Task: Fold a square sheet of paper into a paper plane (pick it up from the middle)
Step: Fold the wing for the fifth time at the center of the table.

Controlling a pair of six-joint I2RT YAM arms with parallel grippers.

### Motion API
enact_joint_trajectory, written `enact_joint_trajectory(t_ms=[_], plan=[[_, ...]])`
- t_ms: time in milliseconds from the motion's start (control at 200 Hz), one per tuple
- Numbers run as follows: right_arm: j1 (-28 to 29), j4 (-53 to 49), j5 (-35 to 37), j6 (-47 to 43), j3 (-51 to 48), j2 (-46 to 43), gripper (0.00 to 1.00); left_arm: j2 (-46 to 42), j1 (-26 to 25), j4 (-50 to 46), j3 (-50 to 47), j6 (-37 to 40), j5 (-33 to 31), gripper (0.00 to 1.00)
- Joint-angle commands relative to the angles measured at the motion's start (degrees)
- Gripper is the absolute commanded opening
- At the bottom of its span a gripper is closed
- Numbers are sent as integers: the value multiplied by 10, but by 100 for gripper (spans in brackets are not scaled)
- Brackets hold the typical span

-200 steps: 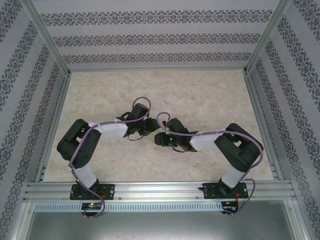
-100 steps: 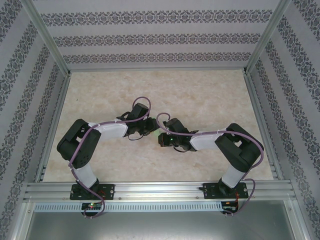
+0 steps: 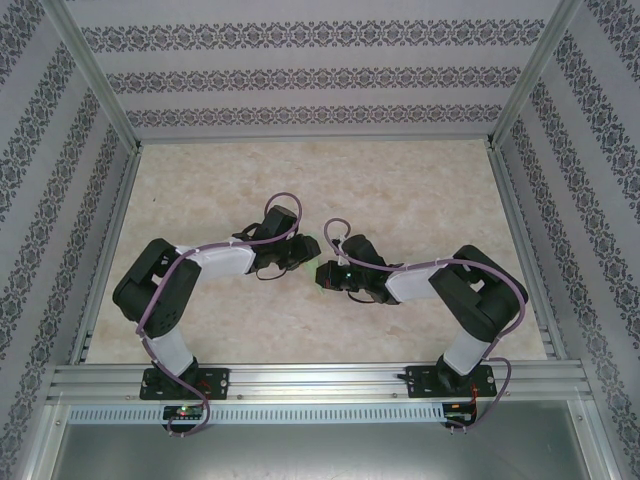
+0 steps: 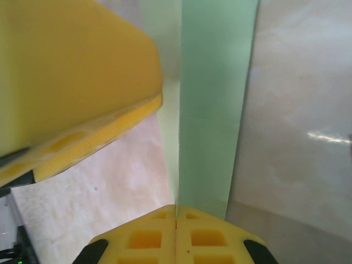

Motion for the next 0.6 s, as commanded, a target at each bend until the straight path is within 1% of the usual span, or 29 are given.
enact_joint_trajectory(t_ms=[0, 310, 405, 599], plan=[[-4, 63, -29, 50, -8, 17, 0, -25, 5, 16, 4, 17, 1, 38], [-9, 37, -22, 68, -2, 35, 0, 3, 7, 49, -3, 11, 8, 39], [-10, 52, -26, 84, -8, 40, 0, 16, 7, 67, -2, 13, 15, 39], [-10, 66, -23, 114, -14, 46, 0, 42, 7, 66, 1, 12, 14, 39]])
